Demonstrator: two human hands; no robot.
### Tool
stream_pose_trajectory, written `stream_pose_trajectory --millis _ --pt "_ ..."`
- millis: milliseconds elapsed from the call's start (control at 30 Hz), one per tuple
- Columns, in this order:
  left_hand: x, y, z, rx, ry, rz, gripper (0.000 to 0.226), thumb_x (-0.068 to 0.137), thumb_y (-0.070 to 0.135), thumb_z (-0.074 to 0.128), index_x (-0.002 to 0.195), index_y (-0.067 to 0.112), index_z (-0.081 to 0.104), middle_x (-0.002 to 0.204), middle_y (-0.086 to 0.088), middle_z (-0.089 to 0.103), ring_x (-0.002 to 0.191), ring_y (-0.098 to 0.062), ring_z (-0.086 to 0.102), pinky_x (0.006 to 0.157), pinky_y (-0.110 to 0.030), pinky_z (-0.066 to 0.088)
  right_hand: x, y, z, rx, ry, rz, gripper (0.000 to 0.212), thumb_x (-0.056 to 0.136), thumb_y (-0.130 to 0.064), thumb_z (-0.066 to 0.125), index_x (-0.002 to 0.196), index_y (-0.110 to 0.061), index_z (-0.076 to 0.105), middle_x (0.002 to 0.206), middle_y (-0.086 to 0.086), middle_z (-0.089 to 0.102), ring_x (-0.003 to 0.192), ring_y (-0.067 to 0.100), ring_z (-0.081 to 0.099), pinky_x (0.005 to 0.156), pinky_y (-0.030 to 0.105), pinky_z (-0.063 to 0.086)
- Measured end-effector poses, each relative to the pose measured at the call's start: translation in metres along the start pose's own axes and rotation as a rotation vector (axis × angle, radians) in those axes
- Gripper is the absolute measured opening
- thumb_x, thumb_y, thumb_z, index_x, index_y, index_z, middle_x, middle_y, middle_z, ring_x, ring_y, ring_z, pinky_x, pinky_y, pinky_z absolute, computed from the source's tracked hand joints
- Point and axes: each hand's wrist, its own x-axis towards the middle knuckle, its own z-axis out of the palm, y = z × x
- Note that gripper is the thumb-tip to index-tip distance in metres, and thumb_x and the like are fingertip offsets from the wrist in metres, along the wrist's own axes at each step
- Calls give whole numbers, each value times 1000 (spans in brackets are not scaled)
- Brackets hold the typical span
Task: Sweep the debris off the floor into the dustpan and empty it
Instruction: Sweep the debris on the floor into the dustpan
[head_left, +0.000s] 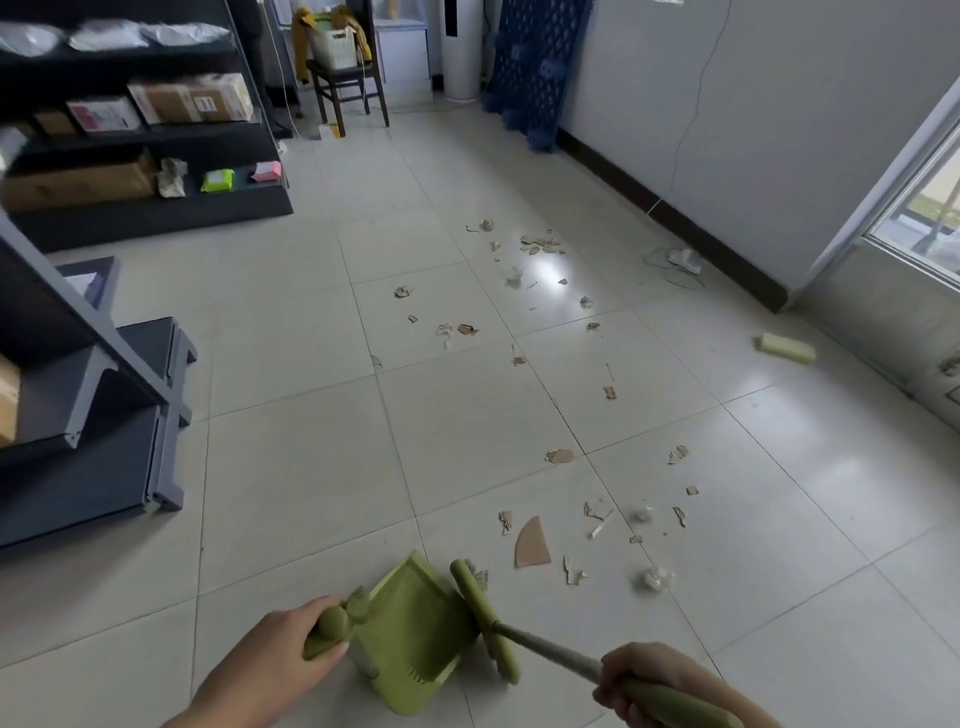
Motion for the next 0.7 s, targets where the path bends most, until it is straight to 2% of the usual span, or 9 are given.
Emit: stream_pose_trajectory --millis 200,333,467,700 --pt "17 1 -6 8 -20 -32 29 83 38 65 87 57 44 96 14 70 90 4 63 70 -3 43 18 -34 -9 52 -106 78 18 89 0 45 103 13 47 74 20 58 46 22 53 35 22 42" --pt "30 3 -9 16 -16 -36 30 80 35 69 84 57 48 87 18 70 83 18 59 68 0 41 19 -57 -15 138 -103 31 11 91 3 44 94 11 50 72 21 56 50 22 52 35 21 43" --pt "41 9 -9 5 0 -59 28 80 36 69 88 56 51 92 13 72 84 9 64 71 -3 44 29 -76 -25 138 -87 64 11 92 2 43 96 11 48 67 19 53 33 19 51 30 17 42" --pt "66 36 -4 21 39 -13 27 82 35 68 89 56 52 89 19 72 83 12 63 73 -8 48 43 -92 -59 129 -8 55 13 90 -2 47 96 9 49 69 18 56 36 17 54 31 18 43"
